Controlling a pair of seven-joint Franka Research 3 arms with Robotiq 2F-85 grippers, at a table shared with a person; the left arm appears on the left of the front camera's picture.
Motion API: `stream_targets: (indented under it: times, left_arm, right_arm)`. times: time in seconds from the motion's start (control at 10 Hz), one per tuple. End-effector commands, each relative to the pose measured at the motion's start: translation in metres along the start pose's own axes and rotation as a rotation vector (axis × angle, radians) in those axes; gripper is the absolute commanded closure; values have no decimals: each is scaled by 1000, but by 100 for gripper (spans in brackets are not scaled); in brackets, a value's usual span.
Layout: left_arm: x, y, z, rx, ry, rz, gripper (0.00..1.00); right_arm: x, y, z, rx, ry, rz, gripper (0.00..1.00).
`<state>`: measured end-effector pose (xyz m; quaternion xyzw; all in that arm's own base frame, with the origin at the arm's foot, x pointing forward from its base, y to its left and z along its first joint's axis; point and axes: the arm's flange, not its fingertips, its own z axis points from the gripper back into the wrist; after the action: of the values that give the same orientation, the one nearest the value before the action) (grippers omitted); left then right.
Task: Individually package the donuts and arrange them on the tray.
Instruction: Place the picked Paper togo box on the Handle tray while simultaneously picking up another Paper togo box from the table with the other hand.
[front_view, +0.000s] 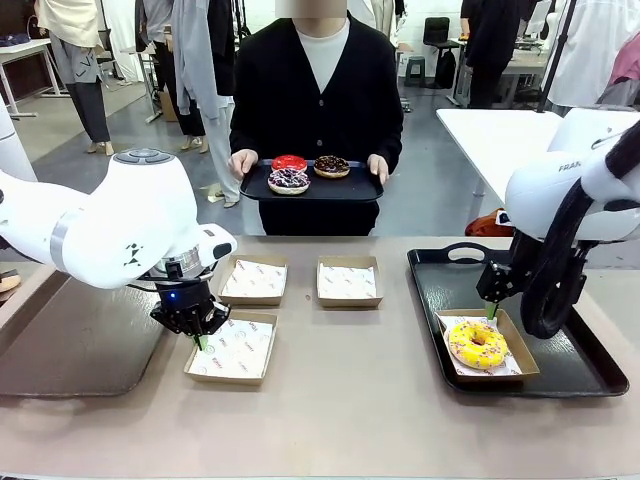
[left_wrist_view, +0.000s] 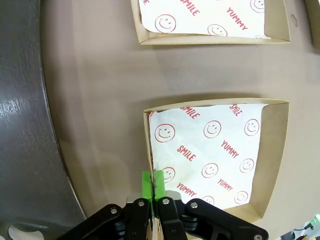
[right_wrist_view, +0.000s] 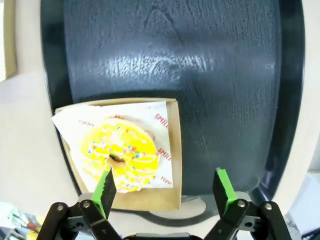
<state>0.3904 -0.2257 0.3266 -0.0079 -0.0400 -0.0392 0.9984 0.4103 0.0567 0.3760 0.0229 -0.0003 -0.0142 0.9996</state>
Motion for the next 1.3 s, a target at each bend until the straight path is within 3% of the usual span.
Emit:
stream_targets:
  times: [0.0,0.3,0.6,0.9,1.2]
  left_arm:
    - [-9,-3,16,-13,27,3,100]
    - [-12,-9,71,22,9,-20,100]
    - [-2,-8,111,26,-24,-11,100]
    - [10,-11,140,32,-48,8,100]
    - [19,-18,161,47,-74,15,100]
  right_arm:
    - [-31,-14,32,153,23,75,0]
    - [-92,-84,98,478,25,123,0]
    - [-141,-171,164,789,-74,91,0]
    - [-145,-254,169,1085,-69,85,0]
    - [-141,-304,151,1187,-12,73,0]
